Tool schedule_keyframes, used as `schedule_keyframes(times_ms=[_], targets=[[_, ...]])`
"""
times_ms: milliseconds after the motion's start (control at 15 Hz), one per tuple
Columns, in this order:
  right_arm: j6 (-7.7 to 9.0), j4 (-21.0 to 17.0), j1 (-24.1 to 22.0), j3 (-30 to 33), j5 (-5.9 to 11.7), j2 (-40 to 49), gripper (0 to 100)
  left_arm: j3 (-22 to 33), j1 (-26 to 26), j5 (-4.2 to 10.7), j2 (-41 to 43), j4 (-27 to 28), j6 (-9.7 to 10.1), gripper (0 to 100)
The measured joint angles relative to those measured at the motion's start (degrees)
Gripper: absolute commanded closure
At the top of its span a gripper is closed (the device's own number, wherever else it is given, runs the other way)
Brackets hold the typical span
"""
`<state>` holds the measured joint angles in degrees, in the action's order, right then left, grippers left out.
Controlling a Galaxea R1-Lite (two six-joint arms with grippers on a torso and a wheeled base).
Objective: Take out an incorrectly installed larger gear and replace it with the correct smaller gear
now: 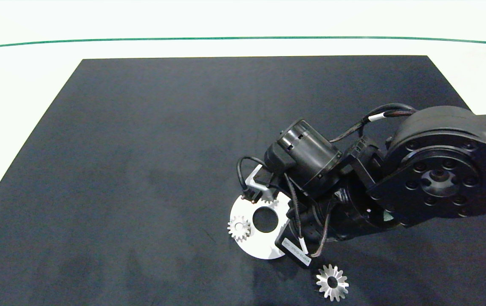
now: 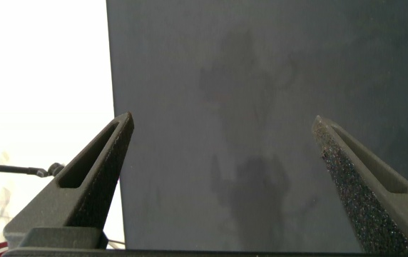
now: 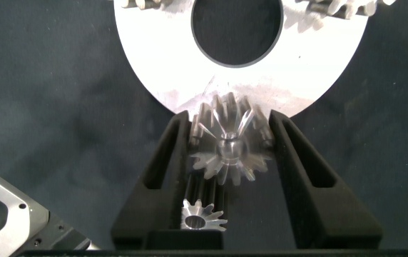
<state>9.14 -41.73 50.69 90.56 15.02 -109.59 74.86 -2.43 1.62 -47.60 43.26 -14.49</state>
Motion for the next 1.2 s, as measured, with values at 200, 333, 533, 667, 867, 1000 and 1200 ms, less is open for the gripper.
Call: schedule_keyframes(times_ms=[200, 333, 533, 667, 867, 1000, 1200], targets=[[-0.11, -0.02, 0.02, -0.18, -0.15, 0.02, 0, -0.06, -0.02, 0.0, -0.02, 0.0, 0.02, 0], [-0.27, -0.05, 0.02, -0.29, -0.24, 0.74, 0, -0.06, 0.0, -0.05, -0.16, -0.73, 0.3, 0], [-3.36, -0.02, -0.06, -0.13, 0.91, 5.4, 0, 0.2, 0.12, -0.09, -0.62, -0.99, 2.6, 0], [-6.56, 0.57, -1.19, 0.06, 3.17, 9.16, 0, 0.18, 1.38, -0.15, -0.99, -1.01, 3.47, 0], [-9.55, 9.07, -3.4, -5.47, 4.99, 15.63, 0, -0.3, 2.67, -0.17, -0.24, -0.94, 4.66, 0], [-9.78, 14.4, -5.13, -10.87, 11.52, 21.04, 0, 3.04, 2.83, -0.13, 0.63, -1.6, 4.68, 0], [-9.36, 18.6, -12.48, -19.9, 17.58, 29.83, 0, 8.16, 2.27, 0.2, 1.72, -2.43, 4.83, 0]])
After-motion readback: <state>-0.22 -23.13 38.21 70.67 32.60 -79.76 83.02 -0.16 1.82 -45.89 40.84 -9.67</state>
